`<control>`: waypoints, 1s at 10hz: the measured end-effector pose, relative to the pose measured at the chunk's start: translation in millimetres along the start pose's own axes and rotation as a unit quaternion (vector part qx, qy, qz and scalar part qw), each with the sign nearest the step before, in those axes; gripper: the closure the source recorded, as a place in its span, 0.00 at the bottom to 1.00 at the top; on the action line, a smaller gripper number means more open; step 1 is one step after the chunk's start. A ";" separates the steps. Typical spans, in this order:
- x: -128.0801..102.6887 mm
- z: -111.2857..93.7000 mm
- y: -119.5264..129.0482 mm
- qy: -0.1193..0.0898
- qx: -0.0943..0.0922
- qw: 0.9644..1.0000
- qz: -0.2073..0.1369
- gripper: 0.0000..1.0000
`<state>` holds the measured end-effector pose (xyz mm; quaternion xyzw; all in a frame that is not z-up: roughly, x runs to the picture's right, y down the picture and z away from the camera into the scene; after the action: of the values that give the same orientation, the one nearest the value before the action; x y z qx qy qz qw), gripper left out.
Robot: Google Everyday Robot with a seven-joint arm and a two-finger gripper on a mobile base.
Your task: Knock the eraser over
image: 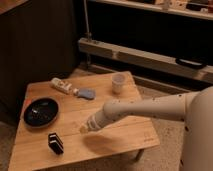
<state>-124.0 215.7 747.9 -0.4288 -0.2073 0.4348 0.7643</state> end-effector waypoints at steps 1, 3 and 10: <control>0.4 -0.8 8.8 -0.004 -0.007 1.000 -0.012 0.98; -2.4 -2.2 35.2 -0.007 -0.025 0.999 -0.041 0.98; -36.4 19.5 116.3 0.004 -0.056 0.992 -0.110 0.98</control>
<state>-213.5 223.8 663.4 -0.4469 -0.2739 0.3341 0.7834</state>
